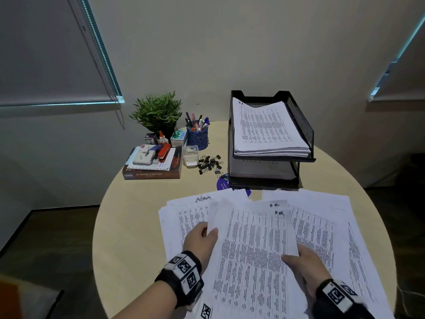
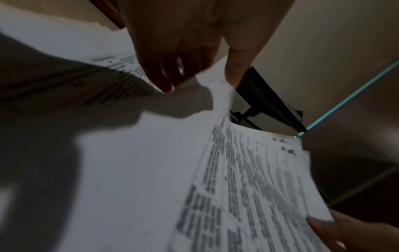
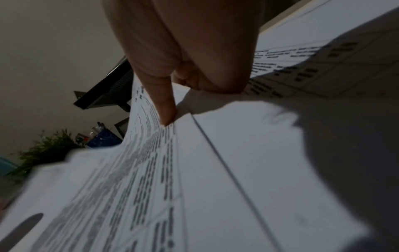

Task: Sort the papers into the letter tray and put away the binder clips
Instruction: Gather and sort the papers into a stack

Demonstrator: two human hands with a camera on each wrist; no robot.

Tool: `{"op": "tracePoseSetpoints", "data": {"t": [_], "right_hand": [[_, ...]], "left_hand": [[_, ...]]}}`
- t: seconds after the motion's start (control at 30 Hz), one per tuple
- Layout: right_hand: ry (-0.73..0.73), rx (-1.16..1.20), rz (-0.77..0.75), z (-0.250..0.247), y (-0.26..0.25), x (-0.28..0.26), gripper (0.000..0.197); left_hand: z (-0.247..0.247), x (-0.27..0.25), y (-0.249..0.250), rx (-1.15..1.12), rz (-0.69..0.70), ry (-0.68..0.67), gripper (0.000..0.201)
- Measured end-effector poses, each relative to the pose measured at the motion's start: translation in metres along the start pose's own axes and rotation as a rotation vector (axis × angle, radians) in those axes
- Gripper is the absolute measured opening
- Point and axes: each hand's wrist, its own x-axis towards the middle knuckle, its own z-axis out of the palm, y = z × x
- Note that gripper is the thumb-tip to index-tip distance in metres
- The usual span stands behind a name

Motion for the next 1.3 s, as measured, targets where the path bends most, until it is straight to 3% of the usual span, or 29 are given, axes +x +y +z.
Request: {"op": "tracePoseSetpoints", "data": {"t": [0.13, 0.2, 0.27, 0.43, 0.63, 0.8, 0.87, 1.0, 1.13, 1.23, 1.3], "right_hand": [[-0.001, 0.028, -0.029, 0.003, 0.004, 0.003, 0.047], [-0.009, 0.058, -0.023, 0.001, 0.008, 0.004, 0.048], [-0.017, 0.090, -0.020, -0.001, 0.010, 0.002, 0.047], [-0.036, 0.105, -0.011, -0.004, 0.014, 0.003, 0.046], [-0.047, 0.122, 0.001, -0.007, 0.013, 0.002, 0.048], [-0.042, 0.123, 0.013, -0.007, 0.013, 0.001, 0.049], [-0.034, 0.126, 0.014, -0.007, 0.013, 0.000, 0.049], [-0.058, 0.140, 0.026, -0.008, 0.010, -0.001, 0.050], [-0.032, 0.146, -0.009, -0.006, 0.007, -0.002, 0.042], [-0.020, 0.156, -0.071, 0.004, 0.006, -0.003, 0.044], [-0.004, 0.115, -0.102, 0.013, 0.009, -0.001, 0.044]], "left_hand": [[-0.027, 0.017, -0.008, 0.499, -0.079, 0.327, 0.054], [-0.038, 0.021, -0.013, 0.537, -0.175, 0.367, 0.074], [-0.046, 0.025, -0.018, 0.549, -0.239, 0.361, 0.082], [-0.053, 0.032, -0.022, 0.572, -0.210, 0.292, 0.062], [-0.054, 0.033, -0.025, 0.478, -0.130, 0.375, 0.049], [-0.054, 0.031, -0.026, 0.324, 0.022, 0.400, 0.034], [-0.051, 0.025, -0.024, 0.201, 0.041, 0.354, 0.027], [-0.037, 0.011, -0.018, -0.080, -0.104, 0.082, 0.047], [-0.031, 0.003, -0.010, -0.136, -0.167, -0.040, 0.041], [-0.026, -0.004, -0.011, -0.235, -0.205, -0.163, 0.054], [-0.022, -0.008, -0.010, -0.219, -0.211, -0.241, 0.050]]}}
